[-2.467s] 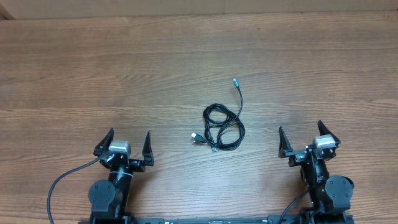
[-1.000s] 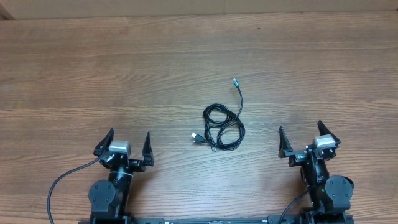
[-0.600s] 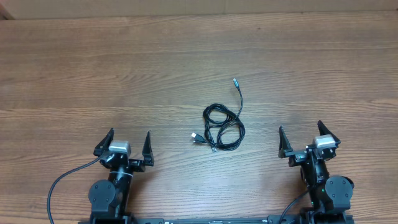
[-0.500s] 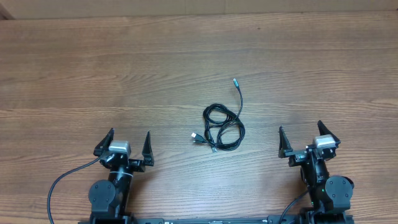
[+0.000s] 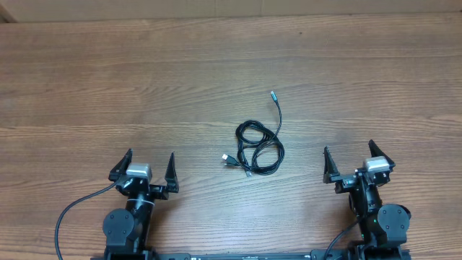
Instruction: Untangle cables
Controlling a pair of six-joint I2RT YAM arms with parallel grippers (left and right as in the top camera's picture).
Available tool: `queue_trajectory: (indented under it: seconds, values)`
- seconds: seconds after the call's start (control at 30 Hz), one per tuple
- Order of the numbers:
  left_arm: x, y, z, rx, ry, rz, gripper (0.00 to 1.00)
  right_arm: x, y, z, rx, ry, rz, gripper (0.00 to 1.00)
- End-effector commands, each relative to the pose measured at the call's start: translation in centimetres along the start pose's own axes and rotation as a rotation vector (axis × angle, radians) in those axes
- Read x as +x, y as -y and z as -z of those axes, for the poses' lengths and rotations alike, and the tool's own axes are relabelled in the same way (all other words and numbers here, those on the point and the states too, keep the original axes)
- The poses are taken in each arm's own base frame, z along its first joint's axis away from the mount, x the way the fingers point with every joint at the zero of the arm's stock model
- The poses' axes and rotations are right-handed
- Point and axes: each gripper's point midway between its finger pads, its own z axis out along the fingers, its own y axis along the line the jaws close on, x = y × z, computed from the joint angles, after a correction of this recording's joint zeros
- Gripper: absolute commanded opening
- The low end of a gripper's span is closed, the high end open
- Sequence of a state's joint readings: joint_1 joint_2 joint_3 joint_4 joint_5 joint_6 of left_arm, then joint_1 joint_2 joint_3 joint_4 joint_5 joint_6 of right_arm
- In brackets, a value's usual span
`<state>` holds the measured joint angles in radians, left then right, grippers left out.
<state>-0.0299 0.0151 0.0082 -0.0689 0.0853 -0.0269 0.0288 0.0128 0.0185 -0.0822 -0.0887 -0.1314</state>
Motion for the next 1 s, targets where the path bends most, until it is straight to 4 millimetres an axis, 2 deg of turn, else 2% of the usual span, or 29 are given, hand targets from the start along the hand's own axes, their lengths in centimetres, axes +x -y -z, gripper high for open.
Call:
queue_trajectory:
  seconds: [0.0,0.97]
  values:
    - [0.02,-0.37,0.05,-0.017,0.004,0.004,1.0,0.17,0.05,-0.01,0.005,0.004,0.005,1.0]
    - [-0.11,-0.18,0.49,-0.01,-0.04,0.007,1.0,0.17,0.05,-0.01,0.005,0.004,0.005,1.0]
